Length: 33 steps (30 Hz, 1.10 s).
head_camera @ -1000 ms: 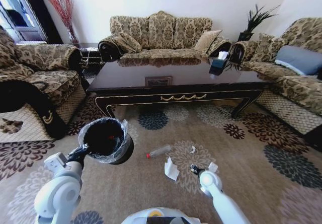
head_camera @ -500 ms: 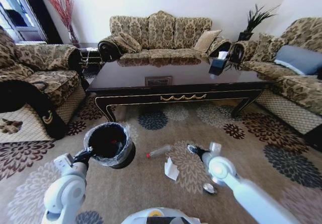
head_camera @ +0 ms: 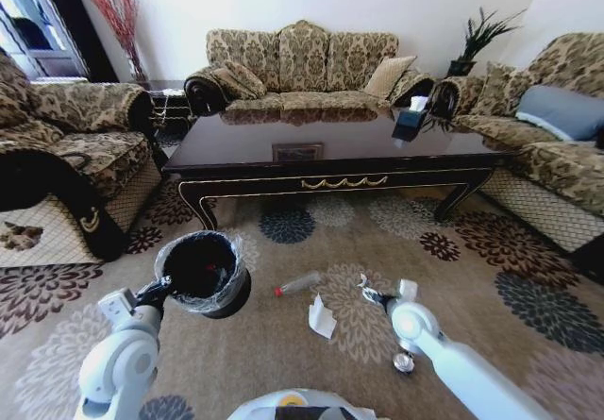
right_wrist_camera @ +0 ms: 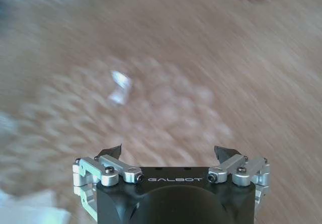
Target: Move to the front of the table and pick up the trash from the floor, then place it into the trash bin.
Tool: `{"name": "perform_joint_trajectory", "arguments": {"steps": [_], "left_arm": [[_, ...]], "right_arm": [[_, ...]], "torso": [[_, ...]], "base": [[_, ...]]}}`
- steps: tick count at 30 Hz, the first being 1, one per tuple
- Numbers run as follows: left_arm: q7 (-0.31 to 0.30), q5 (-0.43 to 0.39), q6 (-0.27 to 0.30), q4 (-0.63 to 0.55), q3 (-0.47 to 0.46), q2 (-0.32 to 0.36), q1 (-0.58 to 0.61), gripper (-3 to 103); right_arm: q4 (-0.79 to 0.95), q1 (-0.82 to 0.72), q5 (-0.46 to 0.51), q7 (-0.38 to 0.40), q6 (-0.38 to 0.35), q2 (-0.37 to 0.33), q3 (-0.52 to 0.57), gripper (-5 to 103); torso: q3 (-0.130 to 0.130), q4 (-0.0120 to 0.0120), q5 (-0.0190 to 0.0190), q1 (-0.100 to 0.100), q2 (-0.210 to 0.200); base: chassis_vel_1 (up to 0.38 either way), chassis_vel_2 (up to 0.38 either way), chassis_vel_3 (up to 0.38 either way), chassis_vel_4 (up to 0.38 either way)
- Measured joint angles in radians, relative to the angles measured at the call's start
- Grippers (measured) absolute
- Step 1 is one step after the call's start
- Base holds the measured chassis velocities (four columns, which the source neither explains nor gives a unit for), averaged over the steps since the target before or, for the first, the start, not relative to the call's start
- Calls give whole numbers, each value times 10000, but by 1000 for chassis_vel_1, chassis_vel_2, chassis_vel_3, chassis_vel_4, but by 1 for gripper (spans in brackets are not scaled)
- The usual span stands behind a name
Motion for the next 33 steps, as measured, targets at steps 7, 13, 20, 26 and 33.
{"name": "perform_joint_trajectory", "arguments": {"steps": [7, 13, 20, 26, 33], "left_arm": [[-1, 17, 14, -96, -67, 166, 104, 3], [-2, 7, 23, -215, -149, 286, 190, 3], [-4, 35, 26, -257, -98, 188, 215, 3], [-6, 89, 29, -195, -62, 117, 187, 3], [-8, 105, 29, -166, -110, 149, 176, 3]], "right_arm": [[-59, -733, 264, 1469, -79, 795, 591, 100], [-334, -1074, 201, 1946, -153, 1514, 1147, 100], [-906, -818, 629, 2741, 63, 2678, 1690, 100], [-1943, -404, 465, 2529, 371, 3612, 2184, 100], [-2937, -236, 97, 1777, 585, 3748, 2561, 100]], "torso": [[0, 2, 0, 0, -1], [0, 3, 0, 0, 0], [0, 3, -1, 0, 0], [0, 4, 1, 0, 0], [0, 3, 2, 0, 0]], "base": [[0, 0, 0, 0], [0, 0, 0, 0], [0, 0, 0, 0], [0, 0, 0, 0], [0, 0, 0, 0]]}}
